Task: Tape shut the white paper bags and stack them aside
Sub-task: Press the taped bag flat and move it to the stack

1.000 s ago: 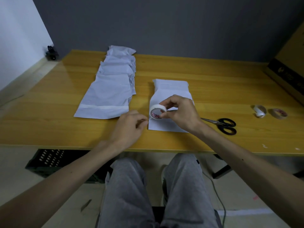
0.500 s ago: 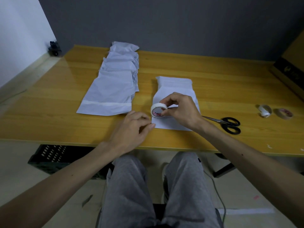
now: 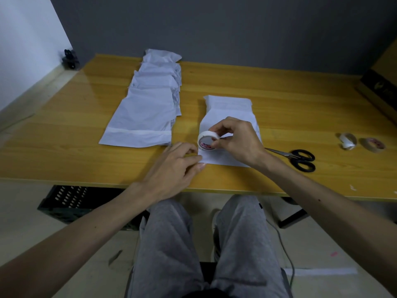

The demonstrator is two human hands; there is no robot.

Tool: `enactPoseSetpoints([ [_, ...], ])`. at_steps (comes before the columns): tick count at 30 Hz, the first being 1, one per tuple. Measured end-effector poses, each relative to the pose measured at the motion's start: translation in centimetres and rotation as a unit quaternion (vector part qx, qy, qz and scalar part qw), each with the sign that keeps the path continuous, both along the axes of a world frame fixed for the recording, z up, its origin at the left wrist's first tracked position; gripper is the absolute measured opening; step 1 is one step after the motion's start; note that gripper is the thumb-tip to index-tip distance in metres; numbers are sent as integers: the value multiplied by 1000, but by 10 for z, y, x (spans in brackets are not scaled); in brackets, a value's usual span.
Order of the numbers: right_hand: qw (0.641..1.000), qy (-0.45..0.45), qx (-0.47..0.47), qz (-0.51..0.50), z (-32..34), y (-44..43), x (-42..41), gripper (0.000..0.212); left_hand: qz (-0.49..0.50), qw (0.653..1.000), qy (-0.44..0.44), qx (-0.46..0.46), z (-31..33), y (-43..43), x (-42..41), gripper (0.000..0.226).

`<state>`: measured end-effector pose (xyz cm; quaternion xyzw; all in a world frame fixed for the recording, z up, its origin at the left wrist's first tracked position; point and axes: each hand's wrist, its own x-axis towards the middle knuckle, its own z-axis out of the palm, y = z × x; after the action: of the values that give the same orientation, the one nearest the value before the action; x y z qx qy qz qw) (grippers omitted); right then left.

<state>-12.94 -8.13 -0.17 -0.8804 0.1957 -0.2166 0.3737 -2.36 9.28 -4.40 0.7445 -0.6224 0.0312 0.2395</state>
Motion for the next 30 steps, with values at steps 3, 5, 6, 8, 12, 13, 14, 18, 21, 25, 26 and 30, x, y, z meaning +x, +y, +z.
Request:
enactPoseSetpoints([
  [3,1000,0,-7,1,0,1,0,29,0,1000,17,9,1,0,1,45],
  [5,1000,-1,-11,3,1,1,0,30,5,999,26,20,0,-1,3,48],
  [6,1000,-1,-13,4,2,1,0,30,8,999,27,23,0,-1,4,48],
  [8,1000,1,-24,8,2,1,1,30,11,999,26,30,0,-3,5,48],
  [12,1000,4,-19,8,0,3,-1,30,14,999,-1,40,1,-3,5,54],
  [13,1000,3,-17,7,-1,3,-2,30,14,998,-23,52,1,-2,4,54],
  [14,1000,2,-20,7,-2,3,-2,29,13,997,-45,65,2,0,4,52],
  [18,999,-4,-33,3,-8,1,-2,29,11,991,-69,114,6,4,8,56],
  [21,999,-11,-37,3,-10,0,-1,29,1,986,-97,132,8,3,9,73],
  [25,999,-16,-36,5,-11,1,-2,22,26,986,-93,139,7,-1,5,78],
  [26,999,-17,-32,7,-10,2,-2,21,27,985,-93,141,7,-3,4,79],
  [30,1000,-19,-3,20,-9,4,-5,24,28,984,-85,157,7,-5,2,83],
])
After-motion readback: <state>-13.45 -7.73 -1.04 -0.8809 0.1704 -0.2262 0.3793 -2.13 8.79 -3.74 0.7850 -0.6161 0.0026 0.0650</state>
